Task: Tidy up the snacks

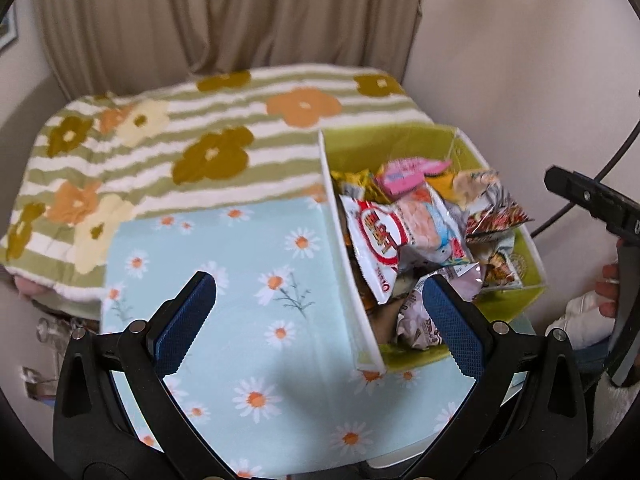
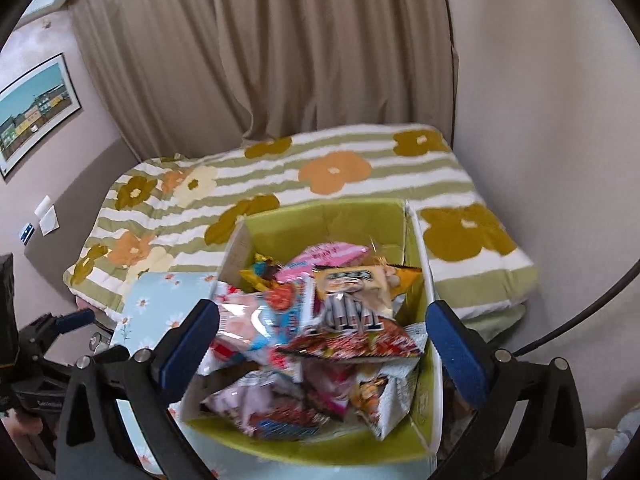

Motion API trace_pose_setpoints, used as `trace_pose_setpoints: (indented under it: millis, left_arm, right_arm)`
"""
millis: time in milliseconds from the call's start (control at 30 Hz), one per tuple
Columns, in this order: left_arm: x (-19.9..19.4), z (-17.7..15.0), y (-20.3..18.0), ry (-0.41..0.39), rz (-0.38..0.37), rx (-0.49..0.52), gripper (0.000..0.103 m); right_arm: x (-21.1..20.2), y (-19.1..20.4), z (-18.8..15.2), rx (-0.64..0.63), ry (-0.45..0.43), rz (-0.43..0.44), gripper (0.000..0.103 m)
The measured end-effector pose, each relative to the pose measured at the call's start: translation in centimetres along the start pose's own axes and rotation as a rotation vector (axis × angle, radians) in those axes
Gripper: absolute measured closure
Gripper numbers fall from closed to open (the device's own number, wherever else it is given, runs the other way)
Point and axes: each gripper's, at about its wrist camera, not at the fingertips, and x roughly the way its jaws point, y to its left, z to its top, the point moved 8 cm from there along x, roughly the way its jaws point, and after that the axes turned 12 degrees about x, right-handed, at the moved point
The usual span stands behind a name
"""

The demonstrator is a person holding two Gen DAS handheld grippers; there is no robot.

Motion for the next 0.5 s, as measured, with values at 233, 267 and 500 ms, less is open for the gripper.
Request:
trace_pose_setpoints:
  millis: [233, 267, 500]
  left_arm:
    - [-9.0, -1.2, 2.2, -0.144, 0.035, -0.059, 0.000]
    - [-10.0, -1.6, 2.4, -0.162, 0.039, -0.059, 0.000]
    - [-15.8, -4.5, 3.6, -0.247, 0.102, -0.056, 0.000]
  right_arm:
    - [-7.5, 5.1, -2.3, -0.029, -0.102, 0.009, 0.000]
    - [-8.3, 5.7, -2.7, -0.037, -0.113, 0.010, 0.000]
    - [-12.4, 9.0, -6.6, -0.087, -0.170, -0.026, 0.000]
